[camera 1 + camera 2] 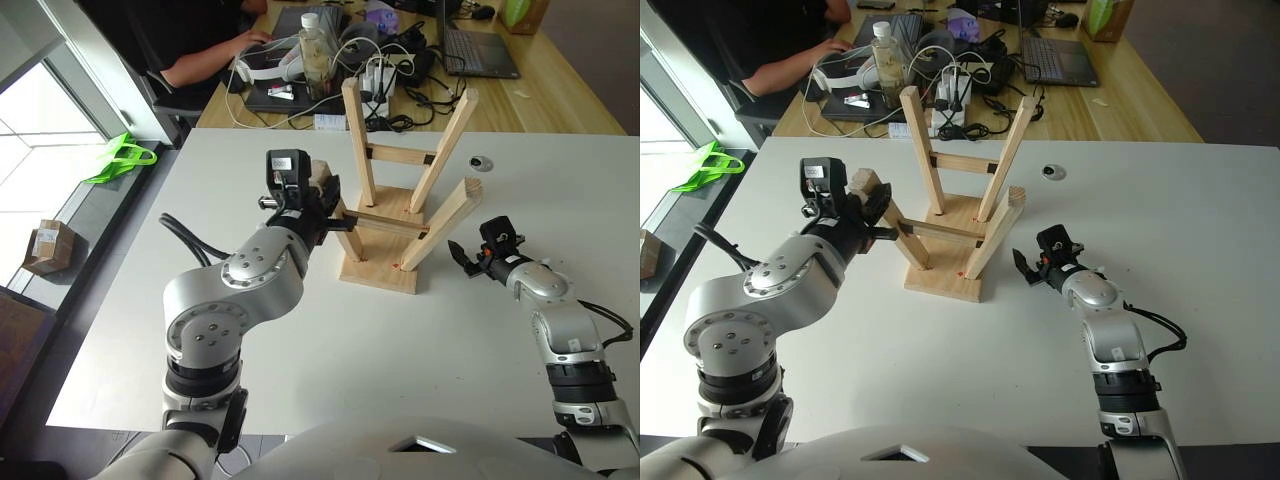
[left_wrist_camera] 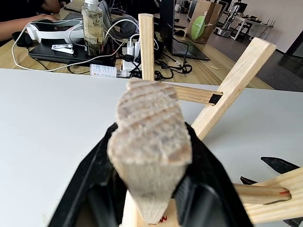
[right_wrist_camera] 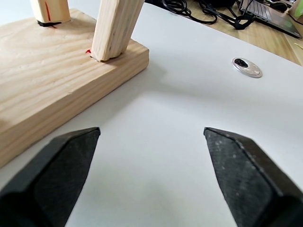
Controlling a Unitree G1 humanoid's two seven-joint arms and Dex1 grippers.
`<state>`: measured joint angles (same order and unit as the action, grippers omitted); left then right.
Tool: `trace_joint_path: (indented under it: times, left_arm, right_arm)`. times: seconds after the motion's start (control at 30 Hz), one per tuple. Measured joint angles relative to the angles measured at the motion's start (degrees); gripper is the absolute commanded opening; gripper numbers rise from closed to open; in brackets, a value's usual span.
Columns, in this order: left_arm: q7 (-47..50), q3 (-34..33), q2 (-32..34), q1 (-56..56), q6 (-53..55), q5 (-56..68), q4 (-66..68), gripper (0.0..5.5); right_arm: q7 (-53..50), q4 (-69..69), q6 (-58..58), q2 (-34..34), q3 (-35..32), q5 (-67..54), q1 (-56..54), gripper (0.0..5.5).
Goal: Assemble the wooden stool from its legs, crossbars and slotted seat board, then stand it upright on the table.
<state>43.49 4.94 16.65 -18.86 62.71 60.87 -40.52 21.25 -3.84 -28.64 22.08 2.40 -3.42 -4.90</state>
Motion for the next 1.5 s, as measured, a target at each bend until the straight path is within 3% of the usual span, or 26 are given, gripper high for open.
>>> trace_joint_path:
  times: [0.07, 0.2, 0.4, 0.5, 0.57, 0.87, 1.23, 1.37, 1.5]
  left_arm:
    - [-1.1, 0.3, 0.3, 0.5, 1.7, -0.8, 0.7, 1.89]
    - [-1.9, -1.7, -0.8, 0.4, 2.3, -3.4, 0.8, 1.89]
    - [-3.2, -4.9, -7.8, 0.1, 0.7, -4.0, 1.0, 1.89]
    - [-4.7, -3.8, -9.1, 0.9, 1.6, -4.0, 1.0, 1.89]
    - [-6.4, -1.0, -8.1, 2.8, 4.4, -5.1, 0.6, 1.89]
    - [-14.0, 2.8, -3.5, 4.2, 6.8, -14.0, -2.1, 3.19]
    - [-23.2, 10.8, 2.5, 2.0, 9.2, -26.0, -1.6, 3.19]
    - [-26.4, 6.8, 0.8, 1.8, 11.2, -26.5, -2.0, 3.19]
    - [-29.0, -3.0, -3.8, 1.1, 11.8, -24.4, -3.0, 3.19]
  right_arm:
    - [-0.4, 0.0, 0.2, -0.5, 0.0, 0.3, 0.0, 4.13]
    - [-0.5, 0.4, 0.6, -0.7, 0.0, 0.5, 0.0, 4.13]
    - [-0.2, 1.6, 1.3, -0.7, 0.0, 0.5, -0.2, 4.13]
    - [0.6, 2.0, 1.6, -0.5, 0.1, 0.5, -0.8, 4.13]
    - [0.7, 2.0, 1.6, -0.3, 0.2, 0.5, -1.0, 4.13]
    - [0.8, 2.1, 1.6, -0.2, 0.4, 0.6, -1.4, 4.13]
    - [0.8, 2.4, 1.6, -0.2, 0.9, 0.6, -2.0, 4.13]
    - [0.7, 2.4, 1.6, -0.2, 0.9, 0.6, -2.0, 4.13]
    - [0.6, 2.4, 1.6, -0.4, 0.8, 0.5, -2.3, 4.13]
